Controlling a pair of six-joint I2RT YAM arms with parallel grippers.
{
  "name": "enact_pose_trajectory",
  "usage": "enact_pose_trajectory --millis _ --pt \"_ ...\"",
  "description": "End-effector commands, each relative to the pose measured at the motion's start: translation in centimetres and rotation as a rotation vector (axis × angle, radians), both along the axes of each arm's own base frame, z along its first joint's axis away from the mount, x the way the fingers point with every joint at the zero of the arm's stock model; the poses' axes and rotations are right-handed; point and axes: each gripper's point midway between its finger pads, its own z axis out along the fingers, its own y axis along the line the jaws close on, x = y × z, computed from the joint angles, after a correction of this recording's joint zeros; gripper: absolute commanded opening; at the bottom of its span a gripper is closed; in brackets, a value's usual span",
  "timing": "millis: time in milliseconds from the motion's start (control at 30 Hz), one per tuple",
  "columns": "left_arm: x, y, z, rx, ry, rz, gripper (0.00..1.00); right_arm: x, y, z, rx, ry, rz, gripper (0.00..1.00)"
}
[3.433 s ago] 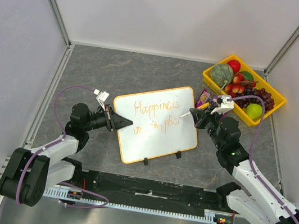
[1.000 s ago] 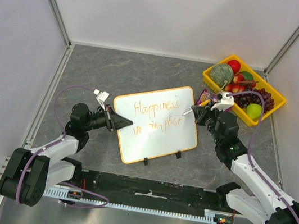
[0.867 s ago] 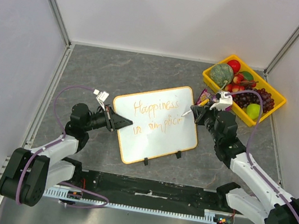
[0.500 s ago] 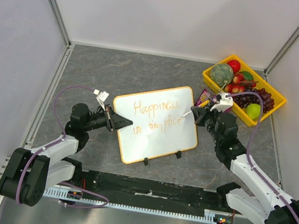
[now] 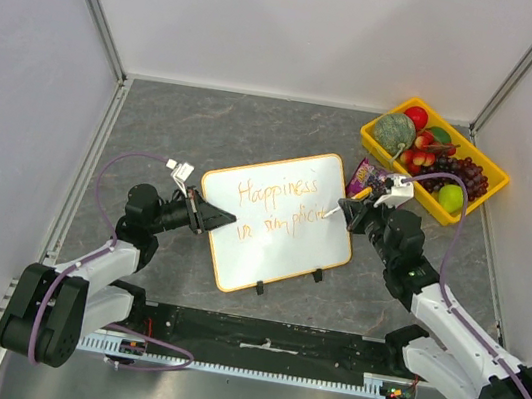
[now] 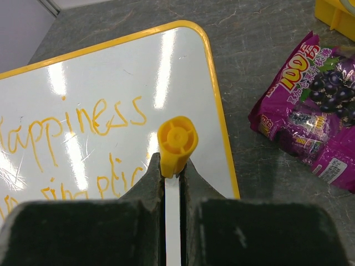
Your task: Write a sentence on the whiteboard
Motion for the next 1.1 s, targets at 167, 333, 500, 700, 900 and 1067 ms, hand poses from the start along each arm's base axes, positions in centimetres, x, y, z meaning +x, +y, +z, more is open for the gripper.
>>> enact_pose_trajectory --millis 167,333,500,700,900,1067 --pt "-0.3 0.5 -2.7 0.106 -0.064 -0.011 0.02 0.4 -1.4 -0.7 -0.073 0.033 -0.062 0.0" --pt "-0.3 0.5 -2.6 0.106 -0.066 -0.011 0.02 1.2 -1.4 1.1 -0.069 0.002 -0.082 0.0" --pt "-0.3 0.5 -2.6 0.106 -0.065 -0.01 0.02 1.6 -1.3 3.3 -0.036 -0.042 -0.09 0.0" --pt "-0.3 0.5 -2.6 0.107 -0.064 -0.009 0.02 2.1 -1.4 4.8 -0.019 -0.074 -0.107 0.0" --pt "-0.3 0.5 -2.6 0.107 -0.064 -0.009 0.02 2.4 -1.3 2.4 -0.053 -0.026 -0.105 0.0" --pt "-0.3 0.5 -2.6 0.108 -0.066 -0.009 0.02 1.4 -1.6 0.4 -0.072 0.011 -0.098 0.0"
